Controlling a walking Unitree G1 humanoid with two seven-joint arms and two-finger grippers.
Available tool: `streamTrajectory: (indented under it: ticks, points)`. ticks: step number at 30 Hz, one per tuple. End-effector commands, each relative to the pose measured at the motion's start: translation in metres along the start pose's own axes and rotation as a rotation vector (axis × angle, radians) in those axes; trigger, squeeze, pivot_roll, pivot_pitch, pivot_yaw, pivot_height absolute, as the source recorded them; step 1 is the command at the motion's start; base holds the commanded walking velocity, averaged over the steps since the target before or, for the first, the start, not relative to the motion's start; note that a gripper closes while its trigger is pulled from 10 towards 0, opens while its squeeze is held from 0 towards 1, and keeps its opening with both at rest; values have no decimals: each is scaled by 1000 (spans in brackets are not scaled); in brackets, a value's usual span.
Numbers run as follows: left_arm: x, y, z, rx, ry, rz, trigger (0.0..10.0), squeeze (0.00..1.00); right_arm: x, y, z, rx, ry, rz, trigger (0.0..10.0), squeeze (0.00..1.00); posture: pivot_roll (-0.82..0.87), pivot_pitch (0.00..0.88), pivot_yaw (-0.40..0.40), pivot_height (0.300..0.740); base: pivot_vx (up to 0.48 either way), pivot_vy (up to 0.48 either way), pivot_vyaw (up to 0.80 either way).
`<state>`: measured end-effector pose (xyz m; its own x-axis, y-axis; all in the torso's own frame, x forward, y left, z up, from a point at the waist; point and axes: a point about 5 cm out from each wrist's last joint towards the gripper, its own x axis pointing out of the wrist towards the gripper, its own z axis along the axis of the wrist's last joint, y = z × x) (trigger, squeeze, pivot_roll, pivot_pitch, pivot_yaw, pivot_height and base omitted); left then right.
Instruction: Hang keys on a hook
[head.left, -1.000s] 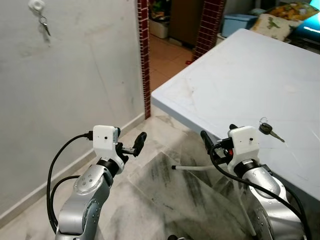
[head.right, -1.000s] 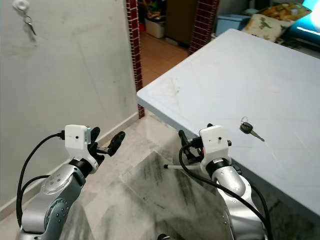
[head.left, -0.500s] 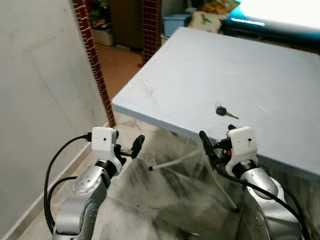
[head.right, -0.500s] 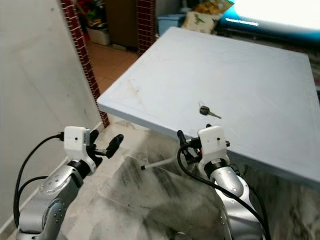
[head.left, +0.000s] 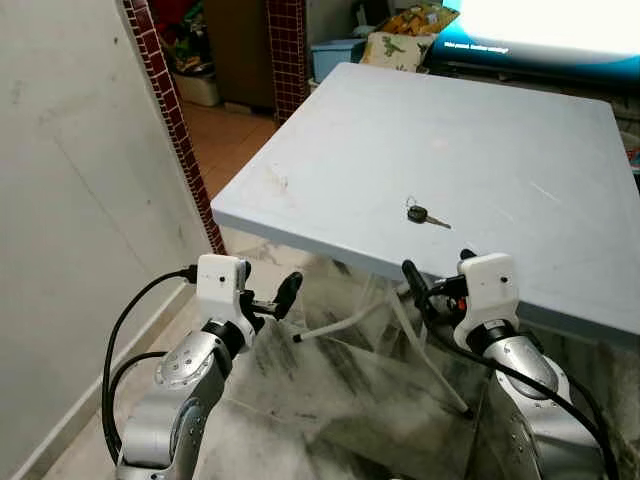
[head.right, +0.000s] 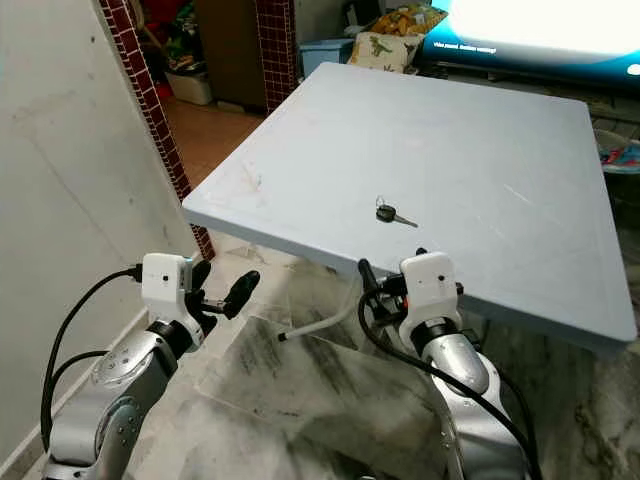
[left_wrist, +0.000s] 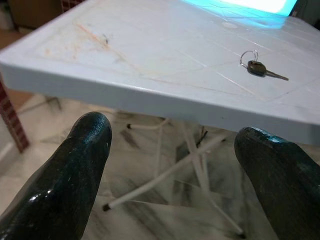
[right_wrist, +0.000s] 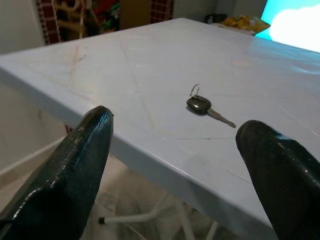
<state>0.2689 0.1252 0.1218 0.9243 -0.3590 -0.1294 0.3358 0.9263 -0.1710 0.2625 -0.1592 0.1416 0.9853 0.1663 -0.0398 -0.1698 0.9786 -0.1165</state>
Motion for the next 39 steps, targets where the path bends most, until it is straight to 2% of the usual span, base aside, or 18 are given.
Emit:
streamTrajectory:
  ticks: [1, 8, 13, 19, 23, 29, 39]
  points:
    - [1, 1, 1, 29, -1, -1, 10000, 0, 2, -1, 3, 42, -22, -26, 10000, 0, -36, 80, 69, 740, 0, 0, 0]
    - [3, 13, 2, 44, 7, 9, 10000, 0, 5, 7, -1, 69, -14, -43, 10000, 0, -28, 67, 88, 740, 0, 0, 0]
    - [2, 18, -4, 38, 11, 30, 10000, 0, 5, 4, -4, 51, -3, -35, 10000, 0, -29, 65, 82, 740, 0, 0, 0]
    - [0, 16, -7, 27, 9, 35, 10000, 0, 6, 2, -6, 20, 20, -15, 10000, 0, -29, 65, 63, 740, 0, 0, 0]
    - [0, 17, -9, 16, 7, 41, 10000, 0, -3, -5, -14, -44, 56, -23, 10000, 0, -30, 69, 54, 740, 0, 0, 0]
    - [1, 14, -10, 7, -1, 32, 10000, 0, -8, -14, -19, -47, 80, -48, 10000, 0, -42, 76, 51, 740, 89, 0, 0]
    - [2, 13, -10, 5, -2, 23, 10000, 0, -4, -8, -14, -47, 62, -40, 10000, 0, -43, 78, 51, 740, 279, 0, 0]
